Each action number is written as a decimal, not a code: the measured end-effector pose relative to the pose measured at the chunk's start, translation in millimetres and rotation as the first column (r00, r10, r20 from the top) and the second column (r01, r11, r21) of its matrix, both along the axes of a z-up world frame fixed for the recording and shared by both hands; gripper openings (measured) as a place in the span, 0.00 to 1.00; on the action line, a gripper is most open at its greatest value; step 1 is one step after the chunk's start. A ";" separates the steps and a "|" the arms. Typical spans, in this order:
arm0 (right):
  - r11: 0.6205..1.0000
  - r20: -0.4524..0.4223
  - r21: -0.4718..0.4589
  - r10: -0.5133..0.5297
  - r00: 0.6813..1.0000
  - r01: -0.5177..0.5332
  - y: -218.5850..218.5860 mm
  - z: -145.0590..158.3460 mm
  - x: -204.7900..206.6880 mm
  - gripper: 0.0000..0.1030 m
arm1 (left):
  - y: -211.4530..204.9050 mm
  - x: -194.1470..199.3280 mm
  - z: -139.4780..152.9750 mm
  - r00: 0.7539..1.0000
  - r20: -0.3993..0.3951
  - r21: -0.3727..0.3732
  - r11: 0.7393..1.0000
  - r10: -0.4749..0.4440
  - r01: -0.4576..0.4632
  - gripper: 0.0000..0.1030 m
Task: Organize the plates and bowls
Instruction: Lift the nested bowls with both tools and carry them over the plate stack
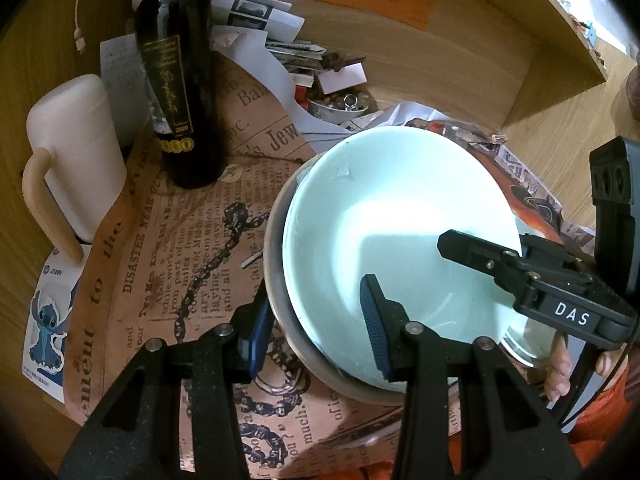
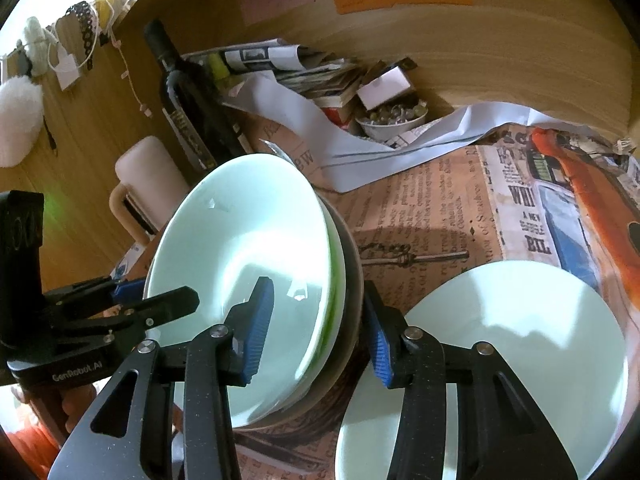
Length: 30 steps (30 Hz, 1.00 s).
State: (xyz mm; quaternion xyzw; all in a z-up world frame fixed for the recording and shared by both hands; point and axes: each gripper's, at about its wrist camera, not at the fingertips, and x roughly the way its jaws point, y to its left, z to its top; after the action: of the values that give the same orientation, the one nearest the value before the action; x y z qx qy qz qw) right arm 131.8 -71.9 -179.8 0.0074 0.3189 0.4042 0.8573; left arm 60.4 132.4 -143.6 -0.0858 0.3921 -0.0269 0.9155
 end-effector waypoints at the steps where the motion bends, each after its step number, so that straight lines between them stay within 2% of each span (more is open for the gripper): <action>1: 1.000 0.002 0.002 -0.002 1.000 0.002 -0.8 0.6 0.1 0.39 | -0.8 0.1 0.5 1.000 0.003 0.002 1.000 -0.001 0.001 0.41; 15: 0.999 0.038 0.025 -0.023 0.999 0.022 -15.5 8.9 -3.2 0.38 | -12.8 0.9 13.0 0.998 0.062 0.023 1.000 -0.010 0.009 0.41; 30: 0.996 0.053 0.063 -0.072 0.996 0.069 -47.7 16.8 -7.1 0.38 | -40.8 1.3 22.8 0.993 0.095 0.041 0.997 -0.072 0.069 0.41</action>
State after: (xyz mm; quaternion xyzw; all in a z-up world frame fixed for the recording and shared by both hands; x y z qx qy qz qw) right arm 124.7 -119.6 -163.0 0.0337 0.2824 0.3833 0.8787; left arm 61.7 91.6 -120.8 -0.0533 0.3507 -0.0558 0.9333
